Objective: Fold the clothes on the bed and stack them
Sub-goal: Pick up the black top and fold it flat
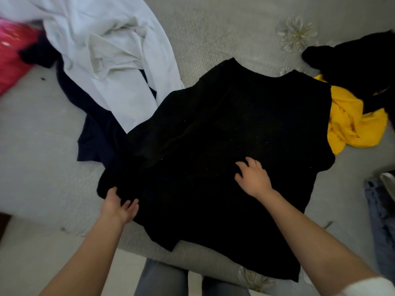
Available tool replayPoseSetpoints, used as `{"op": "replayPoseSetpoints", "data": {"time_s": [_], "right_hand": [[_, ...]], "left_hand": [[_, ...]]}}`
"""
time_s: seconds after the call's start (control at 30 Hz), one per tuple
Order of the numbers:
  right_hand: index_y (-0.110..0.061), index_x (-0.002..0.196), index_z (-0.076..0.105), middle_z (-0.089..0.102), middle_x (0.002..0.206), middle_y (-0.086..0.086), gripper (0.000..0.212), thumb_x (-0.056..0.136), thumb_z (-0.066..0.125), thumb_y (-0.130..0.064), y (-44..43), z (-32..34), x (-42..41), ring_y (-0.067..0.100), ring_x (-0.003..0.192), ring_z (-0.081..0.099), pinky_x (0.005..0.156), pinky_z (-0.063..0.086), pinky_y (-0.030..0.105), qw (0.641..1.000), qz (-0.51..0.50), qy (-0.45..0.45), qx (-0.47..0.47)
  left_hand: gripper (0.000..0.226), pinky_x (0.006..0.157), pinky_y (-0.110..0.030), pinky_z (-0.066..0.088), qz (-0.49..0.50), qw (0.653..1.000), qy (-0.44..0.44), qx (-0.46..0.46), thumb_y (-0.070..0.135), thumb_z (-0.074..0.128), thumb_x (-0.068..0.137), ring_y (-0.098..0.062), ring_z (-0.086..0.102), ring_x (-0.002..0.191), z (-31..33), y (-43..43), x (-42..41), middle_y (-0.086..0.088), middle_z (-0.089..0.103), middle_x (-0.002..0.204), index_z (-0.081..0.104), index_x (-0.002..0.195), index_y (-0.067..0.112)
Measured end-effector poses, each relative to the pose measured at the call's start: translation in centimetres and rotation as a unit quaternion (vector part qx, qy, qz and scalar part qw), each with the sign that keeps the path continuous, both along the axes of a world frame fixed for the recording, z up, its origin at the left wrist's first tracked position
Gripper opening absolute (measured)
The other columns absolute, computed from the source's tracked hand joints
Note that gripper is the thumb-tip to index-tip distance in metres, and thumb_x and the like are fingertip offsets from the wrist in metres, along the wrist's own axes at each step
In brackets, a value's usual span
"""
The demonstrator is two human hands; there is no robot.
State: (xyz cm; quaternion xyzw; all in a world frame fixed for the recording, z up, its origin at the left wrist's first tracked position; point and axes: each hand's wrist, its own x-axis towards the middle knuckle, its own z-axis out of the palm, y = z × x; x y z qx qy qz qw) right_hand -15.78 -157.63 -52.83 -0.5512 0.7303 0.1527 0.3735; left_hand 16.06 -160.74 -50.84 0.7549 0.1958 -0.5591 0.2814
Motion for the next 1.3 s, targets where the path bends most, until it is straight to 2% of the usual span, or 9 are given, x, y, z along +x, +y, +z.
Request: {"op": "replayPoseSetpoints", "data": {"time_s": [0.3,0.47,0.57,0.73,0.83,0.93,1.03,1.13,1.3], "right_hand": [[-0.018,0.139,0.038,0.025,0.151,0.009,0.044,0.097,0.041,-0.030,2.0,1.3,4.7,0.024,0.140,0.021,0.110,0.027,0.038,0.997,-0.063,-0.006,-0.039],[-0.016,0.138,0.040,0.027,0.150,0.007,0.043,0.096,0.043,-0.027,2.1,2.6,6.1,0.022,0.139,0.022,0.111,0.026,0.036,0.993,-0.082,-0.002,-0.091],[-0.016,0.137,0.042,0.028,0.150,0.006,0.042,0.096,0.044,-0.025,2.3,3.4,6.1,0.021,0.139,0.024,0.111,0.027,0.035,0.988,-0.110,0.005,-0.113],[-0.013,0.133,0.048,0.034,0.145,0.006,0.038,0.095,0.046,-0.022,2.9,4.3,5.1,0.020,0.134,0.031,0.108,0.033,0.033,0.966,-0.202,0.004,-0.165],[-0.008,0.126,0.053,0.045,0.134,0.011,0.033,0.095,0.047,-0.016,4.0,4.0,3.4,0.023,0.124,0.043,0.102,0.034,0.031,0.918,-0.326,-0.021,-0.224],[-0.006,0.119,0.056,0.057,0.112,0.009,0.028,0.095,0.044,-0.014,5.9,3.2,1.4,0.023,0.100,0.054,0.089,0.043,0.031,0.778,-0.567,-0.044,-0.266],[0.000,0.126,0.048,0.056,0.107,0.012,0.036,0.097,0.036,-0.015,9.1,2.5,-0.4,0.023,0.098,0.056,0.079,0.045,0.028,0.564,-0.781,-0.107,-0.246],[0.000,0.137,0.036,0.043,0.138,0.021,0.045,0.098,0.029,-0.021,12.9,1.5,-1.8,0.033,0.124,0.047,0.099,0.039,0.036,0.457,-0.857,-0.126,-0.201],[-0.010,0.115,0.049,0.052,0.098,0.008,0.037,0.089,0.041,-0.034,12.3,0.5,-2.3,0.018,0.083,0.053,0.078,0.046,0.033,0.584,-0.769,-0.064,-0.251]], "left_hand": [[0.058,0.089,-0.028,0.041,0.088,0.972,0.211,-0.062,0.043,0.044,0.094,-0.018,0.049,0.123,0.6,-2.5,-2.8,-0.012,0.055,0.117,0.040,0.133,0.000],[0.014,0.055,-0.015,0.040,0.127,0.985,0.087,-0.080,0.021,0.047,0.095,-0.008,0.056,0.073,0.7,-6.1,-2.5,0.003,0.058,0.089,0.058,0.093,0.011],[0.012,0.057,-0.020,0.048,0.097,0.970,-0.074,-0.208,0.015,0.051,0.091,-0.010,0.056,0.071,4.1,-7.7,-1.9,0.002,0.057,0.085,0.053,0.080,0.018],[0.025,0.072,-0.016,0.048,-0.099,0.775,-0.341,-0.523,0.010,0.055,0.088,0.008,0.052,0.069,11.2,-10.5,-3.6,0.009,0.050,0.074,0.044,0.072,0.024],[0.012,0.071,-0.011,0.039,-0.290,0.658,-0.307,-0.623,0.015,0.055,0.087,0.003,0.048,0.068,12.9,-9.2,-8.5,0.014,0.049,0.074,0.047,0.078,0.018],[0.020,0.086,-0.028,0.046,-0.518,0.461,-0.248,-0.677,0.022,0.055,0.084,-0.017,0.059,0.096,10.0,-5.6,-12.9,-0.007,0.067,0.098,0.064,0.091,0.005],[0.048,0.112,-0.043,0.025,-0.793,0.299,-0.181,-0.499,0.033,0.050,0.089,-0.025,0.028,0.139,5.1,-2.0,-13.1,-0.008,0.033,0.150,0.044,0.136,0.023],[0.063,0.117,-0.039,0.005,-0.898,0.269,-0.164,-0.307,0.039,0.044,0.094,-0.022,-0.001,0.145,0.9,0.2,-10.6,-0.002,0.003,0.158,0.012,0.147,0.031],[0.064,0.113,-0.048,0.014,-0.852,0.337,-0.293,-0.275,0.028,0.053,0.090,-0.034,0.009,0.143,-1.3,-2.6,-7.3,-0.018,0.011,0.154,0.023,0.146,0.018]]}}
